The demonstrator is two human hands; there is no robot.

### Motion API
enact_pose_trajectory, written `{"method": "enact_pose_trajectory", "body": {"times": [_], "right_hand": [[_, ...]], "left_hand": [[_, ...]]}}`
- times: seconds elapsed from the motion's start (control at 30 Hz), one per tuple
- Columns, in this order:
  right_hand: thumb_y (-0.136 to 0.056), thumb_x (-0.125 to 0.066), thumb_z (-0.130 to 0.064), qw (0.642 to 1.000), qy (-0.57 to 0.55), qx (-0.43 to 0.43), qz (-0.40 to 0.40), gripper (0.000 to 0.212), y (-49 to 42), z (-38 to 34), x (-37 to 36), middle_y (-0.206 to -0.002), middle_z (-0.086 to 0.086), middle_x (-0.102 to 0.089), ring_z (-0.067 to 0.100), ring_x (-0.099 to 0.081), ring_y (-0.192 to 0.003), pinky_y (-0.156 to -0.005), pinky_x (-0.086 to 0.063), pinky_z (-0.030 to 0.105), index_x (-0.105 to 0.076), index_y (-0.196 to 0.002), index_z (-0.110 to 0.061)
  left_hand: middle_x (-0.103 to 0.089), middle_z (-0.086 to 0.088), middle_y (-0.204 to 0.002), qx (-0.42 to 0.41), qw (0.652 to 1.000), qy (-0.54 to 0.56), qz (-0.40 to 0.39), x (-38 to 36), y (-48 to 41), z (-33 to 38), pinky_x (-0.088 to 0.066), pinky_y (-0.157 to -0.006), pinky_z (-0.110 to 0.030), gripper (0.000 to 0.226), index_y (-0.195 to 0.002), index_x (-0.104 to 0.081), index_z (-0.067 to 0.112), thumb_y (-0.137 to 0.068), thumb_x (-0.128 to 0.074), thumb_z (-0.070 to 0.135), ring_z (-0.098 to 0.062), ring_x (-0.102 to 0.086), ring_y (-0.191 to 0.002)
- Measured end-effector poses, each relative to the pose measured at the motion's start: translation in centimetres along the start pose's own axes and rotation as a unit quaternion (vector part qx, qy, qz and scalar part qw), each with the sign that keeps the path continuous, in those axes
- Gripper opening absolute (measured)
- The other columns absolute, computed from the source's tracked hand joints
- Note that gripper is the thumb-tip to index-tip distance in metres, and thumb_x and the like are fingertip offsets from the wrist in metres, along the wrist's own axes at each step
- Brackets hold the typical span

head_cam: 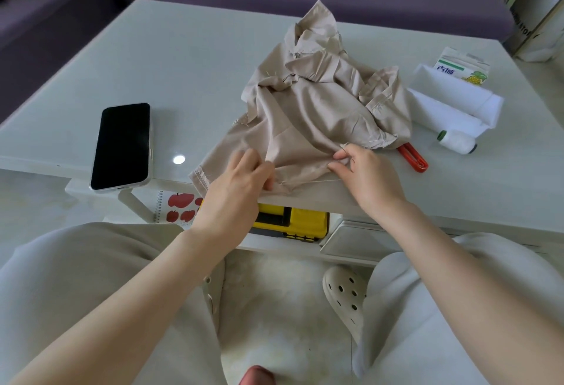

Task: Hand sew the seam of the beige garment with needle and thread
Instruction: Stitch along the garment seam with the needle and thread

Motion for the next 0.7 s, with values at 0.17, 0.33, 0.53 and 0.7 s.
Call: {"method": "enact_pose_trajectory", "body": {"times": [0.17, 0.33, 0.53, 0.7], "right_hand": [[-0.091, -0.062, -0.025, 0.997, -0.021, 0.056, 0.05, 0.017, 0.5, -1.8, 0.7, -0.05, -0.01, -0.034, 0.006, -0.036, -0.047, -0.046, -0.028, 0.02, -0.061, -0.082, -0.011], [-0.097, -0.049, -0.029, 0.988, -0.147, 0.041, 0.027, 0.019, 0.9, -2.9, 1.2, -0.057, -0.009, -0.04, 0.007, -0.042, -0.054, -0.053, -0.032, 0.016, -0.051, -0.082, -0.017], [-0.087, -0.065, -0.031, 0.967, -0.18, 0.105, -0.148, 0.017, 2.4, -4.7, -1.9, -0.054, -0.009, -0.03, 0.008, -0.032, -0.051, -0.059, -0.034, 0.018, -0.059, -0.094, -0.017], [-0.076, -0.078, -0.026, 0.966, -0.099, 0.117, -0.206, 0.03, 3.0, -4.5, -3.2, -0.056, -0.018, -0.044, -0.003, -0.047, -0.057, -0.054, -0.033, 0.013, -0.059, -0.097, -0.016]], "left_hand": [[-0.043, 0.006, -0.082, -0.008, 0.999, -0.011, -0.038, -0.9, 0.9, -0.7, -0.027, -0.05, -0.02, 0.032, -0.075, -0.059, 0.015, -0.065, -0.056, -0.016, -0.02, -0.047, -0.078], [-0.043, 0.008, -0.089, -0.006, 0.996, -0.041, -0.079, -1.3, 1.4, -0.8, -0.029, -0.076, -0.024, 0.018, -0.085, -0.06, 0.019, -0.073, -0.061, 0.005, -0.018, -0.046, -0.086], [-0.054, 0.005, -0.083, -0.007, 0.999, -0.035, -0.026, -0.3, 1.3, -0.5, -0.036, -0.074, -0.03, 0.013, -0.082, -0.057, 0.016, -0.078, -0.064, 0.007, -0.02, -0.052, -0.079], [-0.049, 0.005, -0.073, 0.011, 0.998, 0.004, 0.065, 1.6, 1.2, -0.7, -0.035, -0.069, -0.031, 0.021, -0.079, -0.046, 0.014, -0.082, -0.065, 0.004, -0.016, -0.044, -0.069]]}}
Point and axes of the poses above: each hand's wrist, its own y-axis away from the middle knuckle, its own x-axis out of the back of the hand, z = x × y, the point moved 7 cm from there along -y, towards the middle knuckle
